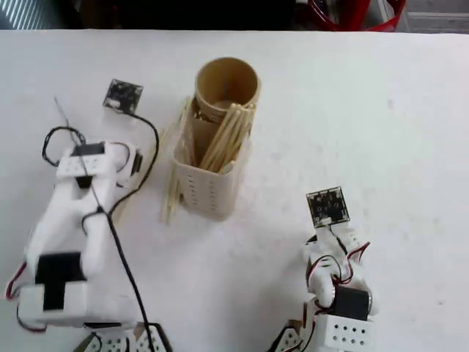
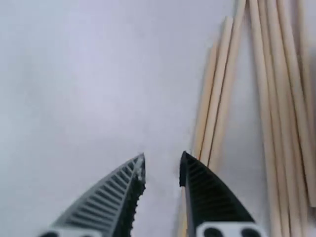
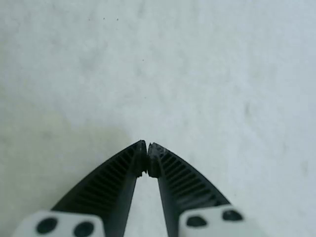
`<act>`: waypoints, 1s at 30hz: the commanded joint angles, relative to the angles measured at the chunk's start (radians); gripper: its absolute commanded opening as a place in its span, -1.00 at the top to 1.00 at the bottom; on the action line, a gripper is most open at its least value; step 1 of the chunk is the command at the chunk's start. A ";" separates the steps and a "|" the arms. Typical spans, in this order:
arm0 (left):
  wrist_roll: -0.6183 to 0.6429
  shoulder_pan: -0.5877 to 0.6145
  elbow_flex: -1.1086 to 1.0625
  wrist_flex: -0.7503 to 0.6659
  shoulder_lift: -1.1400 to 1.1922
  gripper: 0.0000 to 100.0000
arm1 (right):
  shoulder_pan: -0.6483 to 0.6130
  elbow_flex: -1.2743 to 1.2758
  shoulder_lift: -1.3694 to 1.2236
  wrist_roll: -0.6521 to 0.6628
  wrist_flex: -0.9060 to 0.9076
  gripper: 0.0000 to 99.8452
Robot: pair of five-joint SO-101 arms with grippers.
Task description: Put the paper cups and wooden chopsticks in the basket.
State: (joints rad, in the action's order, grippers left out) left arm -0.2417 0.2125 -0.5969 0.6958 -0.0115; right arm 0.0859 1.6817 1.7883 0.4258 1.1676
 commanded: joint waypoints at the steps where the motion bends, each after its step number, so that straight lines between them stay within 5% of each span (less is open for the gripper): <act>1: -0.035 -0.050 0.183 0.095 0.157 0.73 | -0.002 0.009 0.002 -0.002 -0.012 0.96; 23: 0.000 -0.061 0.552 0.486 0.479 0.74 | -0.002 0.009 0.002 -0.002 -0.012 0.96; 30: -0.006 -0.061 0.634 0.545 0.542 0.88 | -0.002 0.009 0.002 -0.002 -0.012 0.96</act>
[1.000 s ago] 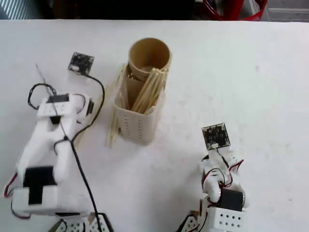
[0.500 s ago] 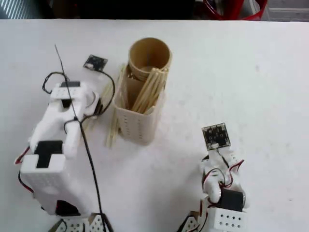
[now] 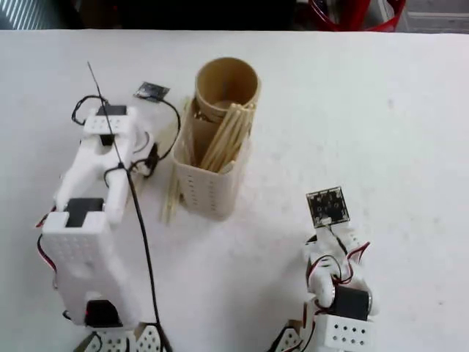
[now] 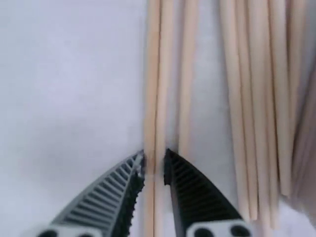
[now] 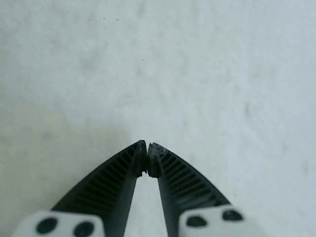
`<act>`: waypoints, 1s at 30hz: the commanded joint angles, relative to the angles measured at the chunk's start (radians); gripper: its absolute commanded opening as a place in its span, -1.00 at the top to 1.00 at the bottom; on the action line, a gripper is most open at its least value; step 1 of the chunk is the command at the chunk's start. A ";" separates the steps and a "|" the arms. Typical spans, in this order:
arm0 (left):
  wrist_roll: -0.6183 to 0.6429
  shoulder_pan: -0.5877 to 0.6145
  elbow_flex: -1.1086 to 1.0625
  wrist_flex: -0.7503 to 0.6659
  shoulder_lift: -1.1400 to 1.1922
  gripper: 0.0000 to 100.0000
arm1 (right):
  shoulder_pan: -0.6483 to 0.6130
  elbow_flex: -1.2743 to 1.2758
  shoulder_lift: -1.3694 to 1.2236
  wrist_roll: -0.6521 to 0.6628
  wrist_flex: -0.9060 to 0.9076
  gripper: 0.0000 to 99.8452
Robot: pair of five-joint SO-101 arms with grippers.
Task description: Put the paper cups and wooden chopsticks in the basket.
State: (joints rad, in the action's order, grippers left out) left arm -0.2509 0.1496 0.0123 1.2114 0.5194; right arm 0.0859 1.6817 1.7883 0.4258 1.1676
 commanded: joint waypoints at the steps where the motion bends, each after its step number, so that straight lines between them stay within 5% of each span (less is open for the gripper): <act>1: 0.006 0.004 0.025 0.029 0.010 0.89 | -0.002 0.009 0.002 -0.002 -0.012 0.96; 14: 0.043 0.084 -0.106 -0.020 -0.243 0.95 | -0.002 0.009 0.002 -0.002 -0.012 0.96; 24: 0.106 -0.047 -0.440 -0.118 -1.073 0.95 | -0.002 0.009 0.002 -0.002 -0.012 0.96; 30: 0.106 -0.200 -0.399 -0.120 -1.501 0.95 | -0.002 0.009 0.002 -0.002 -0.012 0.96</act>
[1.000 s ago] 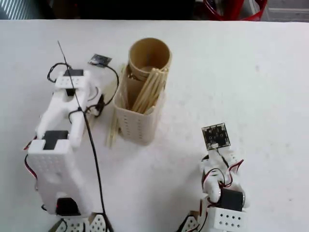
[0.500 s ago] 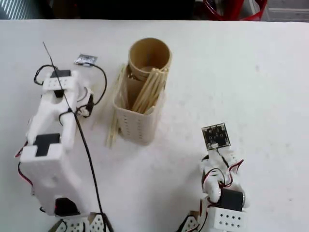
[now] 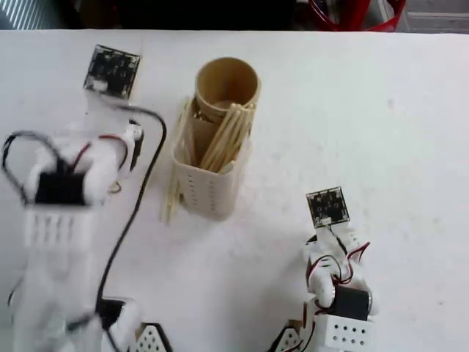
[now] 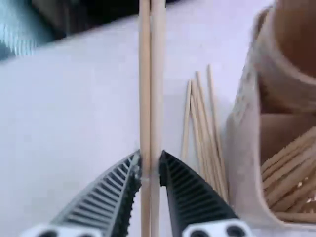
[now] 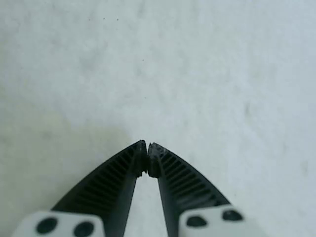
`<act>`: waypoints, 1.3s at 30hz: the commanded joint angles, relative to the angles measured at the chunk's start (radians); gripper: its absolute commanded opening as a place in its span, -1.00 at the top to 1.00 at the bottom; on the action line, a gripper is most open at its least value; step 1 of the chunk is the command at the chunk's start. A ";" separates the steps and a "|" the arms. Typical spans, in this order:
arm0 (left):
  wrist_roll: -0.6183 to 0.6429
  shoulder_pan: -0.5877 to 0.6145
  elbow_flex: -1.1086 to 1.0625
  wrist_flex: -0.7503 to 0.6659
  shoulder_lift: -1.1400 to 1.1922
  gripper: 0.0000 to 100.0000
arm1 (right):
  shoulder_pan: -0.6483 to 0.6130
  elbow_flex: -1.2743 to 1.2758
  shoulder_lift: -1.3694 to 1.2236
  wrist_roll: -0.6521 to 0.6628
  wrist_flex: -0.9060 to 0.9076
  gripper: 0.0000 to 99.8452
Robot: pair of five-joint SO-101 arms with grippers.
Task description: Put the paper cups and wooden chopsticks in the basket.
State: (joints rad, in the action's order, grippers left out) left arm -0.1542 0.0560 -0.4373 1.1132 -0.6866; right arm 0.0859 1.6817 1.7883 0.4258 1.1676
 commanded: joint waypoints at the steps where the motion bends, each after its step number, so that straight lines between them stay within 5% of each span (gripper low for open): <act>1: 0.009 -0.142 0.071 -0.021 -0.332 0.95 | -0.002 0.009 0.002 -0.002 -0.012 0.96; 6: 0.011 -0.303 0.158 -0.052 -0.378 0.95 | -0.002 0.009 0.002 -0.002 -0.012 0.96; 14: 0.017 -0.461 0.055 -0.454 -0.377 0.95 | -0.002 0.009 0.002 -0.002 -0.012 0.96; 21: 0.017 -0.530 -0.095 -0.626 -0.377 0.95 | -0.002 0.009 0.002 -0.002 -0.012 0.96; 39: 0.018 -0.532 -0.120 -0.655 -0.298 0.94 | -0.002 0.009 0.002 -0.002 -0.012 0.96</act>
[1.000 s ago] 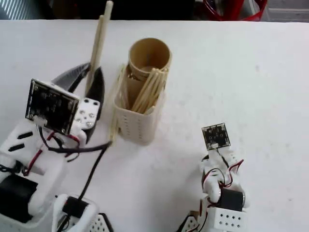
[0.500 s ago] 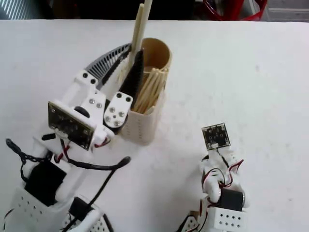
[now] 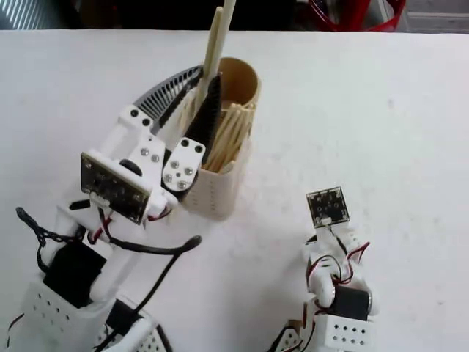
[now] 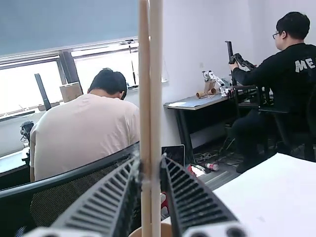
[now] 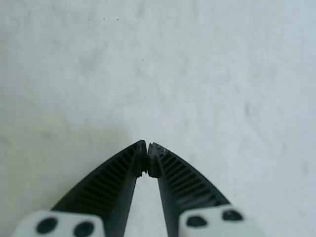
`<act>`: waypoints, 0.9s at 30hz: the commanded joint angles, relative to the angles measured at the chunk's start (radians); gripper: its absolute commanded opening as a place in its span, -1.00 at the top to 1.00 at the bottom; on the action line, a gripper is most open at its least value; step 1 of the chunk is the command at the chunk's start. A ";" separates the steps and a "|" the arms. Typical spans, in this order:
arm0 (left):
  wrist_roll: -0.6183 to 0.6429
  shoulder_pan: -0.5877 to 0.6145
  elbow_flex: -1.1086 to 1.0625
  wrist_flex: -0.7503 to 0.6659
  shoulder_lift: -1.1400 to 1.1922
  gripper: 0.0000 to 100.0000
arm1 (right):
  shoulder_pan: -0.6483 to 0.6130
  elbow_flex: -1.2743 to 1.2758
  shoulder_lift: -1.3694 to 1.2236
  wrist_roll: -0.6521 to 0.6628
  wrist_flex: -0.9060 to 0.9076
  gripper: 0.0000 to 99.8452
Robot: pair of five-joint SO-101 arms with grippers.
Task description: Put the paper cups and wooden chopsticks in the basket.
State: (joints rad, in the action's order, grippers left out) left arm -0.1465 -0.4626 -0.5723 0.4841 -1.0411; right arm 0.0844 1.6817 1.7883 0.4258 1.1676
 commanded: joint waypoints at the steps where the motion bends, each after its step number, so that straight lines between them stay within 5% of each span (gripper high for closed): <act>1: 0.011 -0.013 0.015 -0.026 0.061 0.94 | -0.001 0.009 0.002 -0.002 -0.012 0.96; 27: 0.005 -0.012 0.103 0.083 0.071 0.84 | -0.001 0.009 0.002 -0.002 -0.012 0.96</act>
State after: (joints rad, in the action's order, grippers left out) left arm -0.1465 -0.4641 -0.5217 0.5639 -0.9735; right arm 0.0844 1.6817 1.7883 0.4258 1.1676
